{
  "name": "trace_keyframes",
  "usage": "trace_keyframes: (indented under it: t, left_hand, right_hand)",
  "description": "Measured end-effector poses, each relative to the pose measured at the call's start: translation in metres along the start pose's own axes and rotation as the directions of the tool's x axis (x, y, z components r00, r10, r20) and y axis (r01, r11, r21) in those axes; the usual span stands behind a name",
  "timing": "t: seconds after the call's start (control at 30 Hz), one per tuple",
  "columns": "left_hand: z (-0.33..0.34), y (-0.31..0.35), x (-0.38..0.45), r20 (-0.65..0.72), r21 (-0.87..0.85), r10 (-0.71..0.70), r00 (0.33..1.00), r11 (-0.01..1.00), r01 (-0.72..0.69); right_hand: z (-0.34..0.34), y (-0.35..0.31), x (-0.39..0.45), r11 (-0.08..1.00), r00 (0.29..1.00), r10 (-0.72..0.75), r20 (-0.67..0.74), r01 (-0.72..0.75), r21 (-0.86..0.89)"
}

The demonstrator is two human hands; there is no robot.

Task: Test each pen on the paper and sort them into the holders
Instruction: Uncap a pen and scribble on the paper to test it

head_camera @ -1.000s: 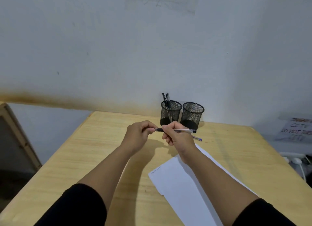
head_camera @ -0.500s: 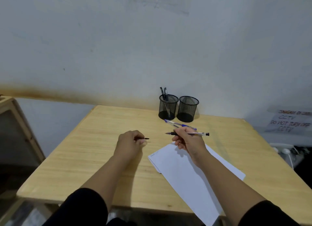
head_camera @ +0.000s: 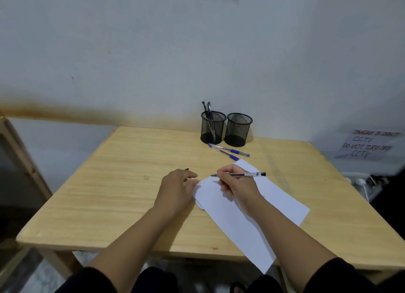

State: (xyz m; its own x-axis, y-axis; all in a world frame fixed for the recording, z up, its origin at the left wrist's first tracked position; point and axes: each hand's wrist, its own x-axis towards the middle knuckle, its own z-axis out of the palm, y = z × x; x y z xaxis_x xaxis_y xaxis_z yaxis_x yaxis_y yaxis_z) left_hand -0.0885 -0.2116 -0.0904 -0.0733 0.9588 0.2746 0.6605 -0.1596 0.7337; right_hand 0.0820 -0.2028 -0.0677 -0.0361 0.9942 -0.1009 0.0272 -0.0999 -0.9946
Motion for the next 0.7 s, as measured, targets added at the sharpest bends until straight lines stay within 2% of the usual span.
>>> trace_keyframes:
  t: [0.17, 0.3, 0.5, 0.7]
  left_hand:
    - [0.013, -0.007, -0.015, 0.03, 0.07, 0.024, 0.999, 0.997, -0.026]
    - [0.016, -0.012, -0.013, 0.017, 0.093, 0.036, 0.999, 0.995, -0.037]
    - [0.019, -0.014, -0.012, 0.003, 0.106, 0.048, 0.999, 0.993, -0.049]
    - [0.022, -0.017, -0.012, 0.032, 0.155, 0.055, 0.998, 0.986, -0.059]
  right_hand:
    - [0.005, 0.01, 0.006, 0.997, 0.999, 0.001, -0.039, -0.004, -0.074]
    - [0.013, 0.01, 0.017, 0.971, 0.997, -0.039, -0.059, 0.024, -0.237]
    - [0.018, 0.014, 0.036, 0.886, 0.987, -0.159, -0.011, 0.138, -0.442]
    - [0.021, 0.019, 0.036, 0.83, 0.974, -0.224, 0.028, 0.206, -0.518]
